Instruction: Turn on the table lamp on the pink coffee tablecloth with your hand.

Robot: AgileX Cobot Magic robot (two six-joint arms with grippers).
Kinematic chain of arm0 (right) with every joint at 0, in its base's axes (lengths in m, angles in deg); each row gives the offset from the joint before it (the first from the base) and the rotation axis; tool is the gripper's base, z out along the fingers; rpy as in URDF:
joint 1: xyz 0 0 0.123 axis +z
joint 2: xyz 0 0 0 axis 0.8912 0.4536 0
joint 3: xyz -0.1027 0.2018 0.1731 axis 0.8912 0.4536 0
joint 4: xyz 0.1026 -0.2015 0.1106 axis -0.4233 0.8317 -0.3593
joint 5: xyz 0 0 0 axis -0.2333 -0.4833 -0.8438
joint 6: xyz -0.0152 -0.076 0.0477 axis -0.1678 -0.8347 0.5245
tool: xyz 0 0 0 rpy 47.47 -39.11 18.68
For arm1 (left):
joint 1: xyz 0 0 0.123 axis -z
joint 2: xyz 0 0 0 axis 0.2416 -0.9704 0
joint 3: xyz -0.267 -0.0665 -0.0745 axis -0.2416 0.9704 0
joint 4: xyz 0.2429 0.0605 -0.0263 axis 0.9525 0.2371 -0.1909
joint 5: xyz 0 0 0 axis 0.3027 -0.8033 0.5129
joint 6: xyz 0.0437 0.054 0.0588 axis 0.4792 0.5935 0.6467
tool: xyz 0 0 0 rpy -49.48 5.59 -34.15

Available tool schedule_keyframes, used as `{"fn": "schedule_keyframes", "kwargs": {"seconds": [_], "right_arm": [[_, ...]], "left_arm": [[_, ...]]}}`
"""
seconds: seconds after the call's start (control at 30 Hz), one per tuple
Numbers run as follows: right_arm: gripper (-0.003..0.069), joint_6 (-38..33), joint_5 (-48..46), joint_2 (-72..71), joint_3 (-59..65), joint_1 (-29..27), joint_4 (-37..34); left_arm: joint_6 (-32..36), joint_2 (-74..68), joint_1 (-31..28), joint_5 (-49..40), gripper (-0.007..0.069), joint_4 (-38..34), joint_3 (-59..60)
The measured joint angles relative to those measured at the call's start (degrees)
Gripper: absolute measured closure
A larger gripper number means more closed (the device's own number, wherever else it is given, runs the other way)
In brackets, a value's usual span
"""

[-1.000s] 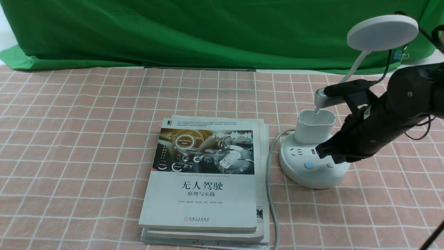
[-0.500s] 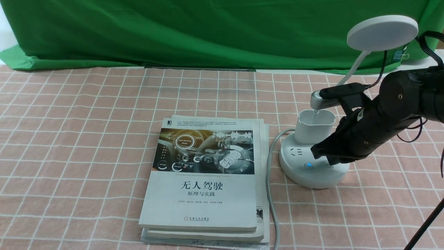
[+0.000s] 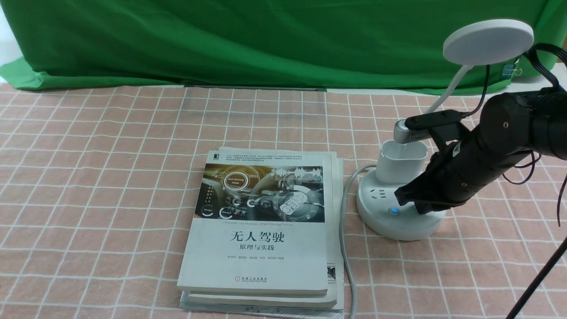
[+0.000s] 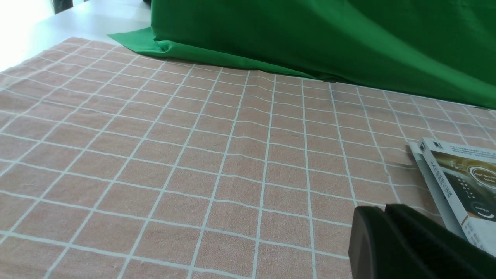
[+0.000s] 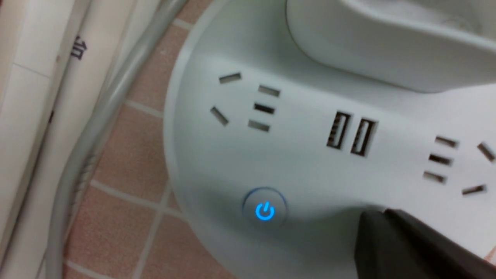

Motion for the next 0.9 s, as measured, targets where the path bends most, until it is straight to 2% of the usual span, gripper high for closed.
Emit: {"fn": "schedule_keyframes", "kwargs": {"seconds": [0.47, 0.7, 0.9], "right_arm": [[0.0624, -0.2, -0.5, -2.4, 0.1, 0.0, 0.0], [0.0624, 0.5, -3.5, -15.6, 1.5, 0.0, 0.0], [0.0624, 2.9, -3.4, -32.0, 13.8, 0.0, 0.0]], "left_arm": [[-0.1, 0.0, 0.0, 0.0, 0.0606, 0.0, 0.0], [0.0, 0.0, 0.0, 0.0, 0.0606, 0.0, 0.0], [0.0, 0.0, 0.0, 0.0, 0.0606, 0.0, 0.0]]}}
